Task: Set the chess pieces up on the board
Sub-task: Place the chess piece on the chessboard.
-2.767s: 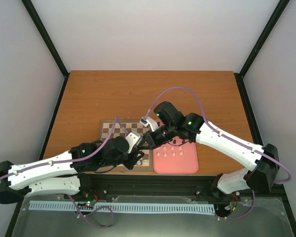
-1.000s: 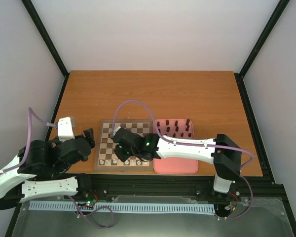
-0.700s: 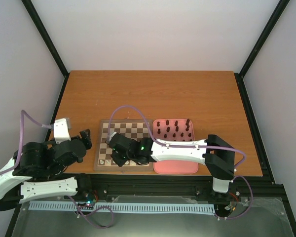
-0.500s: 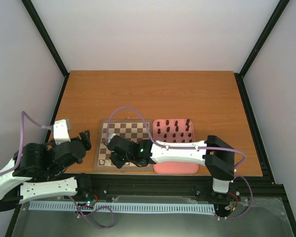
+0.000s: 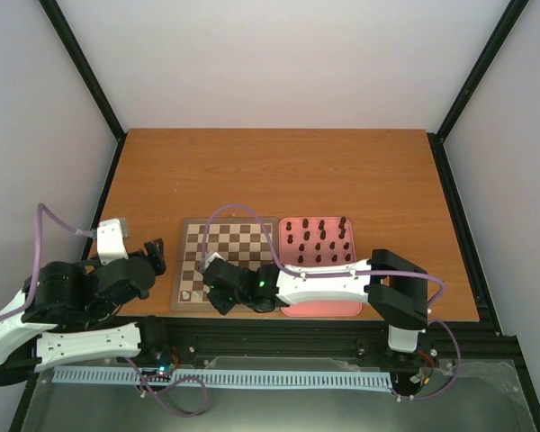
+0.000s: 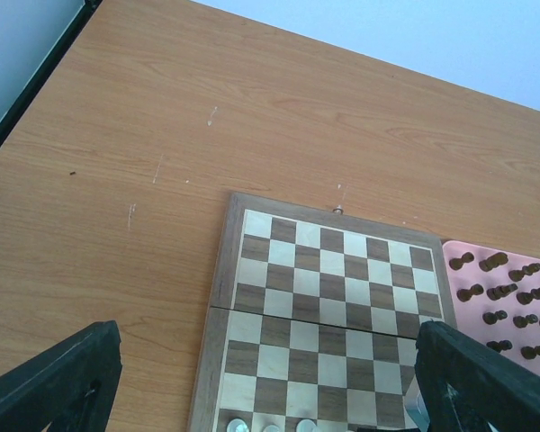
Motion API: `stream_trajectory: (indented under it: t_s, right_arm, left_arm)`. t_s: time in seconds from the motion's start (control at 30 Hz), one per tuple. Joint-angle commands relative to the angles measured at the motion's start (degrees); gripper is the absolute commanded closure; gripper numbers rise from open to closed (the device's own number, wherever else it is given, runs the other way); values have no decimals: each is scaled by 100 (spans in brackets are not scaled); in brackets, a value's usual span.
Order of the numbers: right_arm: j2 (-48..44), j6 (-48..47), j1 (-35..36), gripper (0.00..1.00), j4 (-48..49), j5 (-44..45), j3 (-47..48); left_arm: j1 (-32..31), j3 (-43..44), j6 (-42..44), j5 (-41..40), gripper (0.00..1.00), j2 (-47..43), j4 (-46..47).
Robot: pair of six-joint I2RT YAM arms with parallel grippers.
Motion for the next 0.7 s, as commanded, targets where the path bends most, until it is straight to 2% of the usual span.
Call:
stream_trajectory:
  t_s: [0.0, 0.67]
  right_arm:
    - [-131, 98, 39, 97, 401, 114, -81]
    - [139, 160, 35, 97, 461, -71, -110]
  left_arm:
    - [34, -7, 91, 39, 0, -15, -38]
    - [34, 15, 117, 78, 0, 5, 0]
